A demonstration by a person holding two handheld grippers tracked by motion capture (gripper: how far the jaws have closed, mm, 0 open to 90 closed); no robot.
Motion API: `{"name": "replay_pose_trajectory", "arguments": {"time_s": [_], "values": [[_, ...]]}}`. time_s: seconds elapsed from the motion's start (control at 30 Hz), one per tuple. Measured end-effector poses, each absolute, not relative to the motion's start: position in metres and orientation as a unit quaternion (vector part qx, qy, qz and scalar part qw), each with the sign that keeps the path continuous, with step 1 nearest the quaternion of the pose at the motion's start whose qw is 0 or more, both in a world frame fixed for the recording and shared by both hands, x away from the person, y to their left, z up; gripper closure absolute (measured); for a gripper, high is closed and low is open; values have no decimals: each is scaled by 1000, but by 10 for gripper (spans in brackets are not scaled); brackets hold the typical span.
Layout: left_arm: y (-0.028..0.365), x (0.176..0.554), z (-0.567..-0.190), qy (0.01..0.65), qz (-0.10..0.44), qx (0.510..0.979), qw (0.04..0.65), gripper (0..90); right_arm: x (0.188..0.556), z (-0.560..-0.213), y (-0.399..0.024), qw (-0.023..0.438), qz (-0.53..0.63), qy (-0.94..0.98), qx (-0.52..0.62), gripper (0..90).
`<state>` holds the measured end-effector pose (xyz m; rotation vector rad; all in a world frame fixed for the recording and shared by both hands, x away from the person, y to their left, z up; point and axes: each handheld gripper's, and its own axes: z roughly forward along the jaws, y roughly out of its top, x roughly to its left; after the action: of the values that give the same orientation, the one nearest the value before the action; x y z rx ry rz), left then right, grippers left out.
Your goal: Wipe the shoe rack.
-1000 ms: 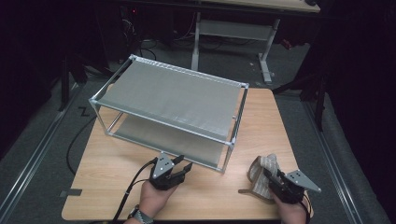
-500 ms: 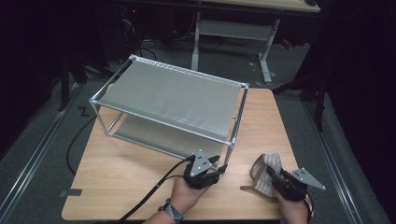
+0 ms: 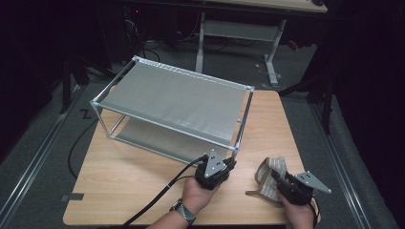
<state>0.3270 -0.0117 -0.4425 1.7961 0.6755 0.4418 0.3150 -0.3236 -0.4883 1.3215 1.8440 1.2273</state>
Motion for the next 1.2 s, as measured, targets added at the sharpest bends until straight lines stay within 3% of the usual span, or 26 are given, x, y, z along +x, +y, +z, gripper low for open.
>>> {"name": "replay_pose_trajectory", "arguments": {"time_s": [0.3,0.67,0.83,1.2], "values": [[16,283,-445,265,173,763,564,804,320,-482,-299,261,463,707,467,668],[39,248,-447,246,162,767,570,809,374,-484,-201,222,422,776,414,679],[47,247,-448,246,159,763,576,809,384,-491,-192,197,400,792,417,689],[52,252,-448,253,172,762,571,814,383,-492,-196,206,374,797,428,704]]}}
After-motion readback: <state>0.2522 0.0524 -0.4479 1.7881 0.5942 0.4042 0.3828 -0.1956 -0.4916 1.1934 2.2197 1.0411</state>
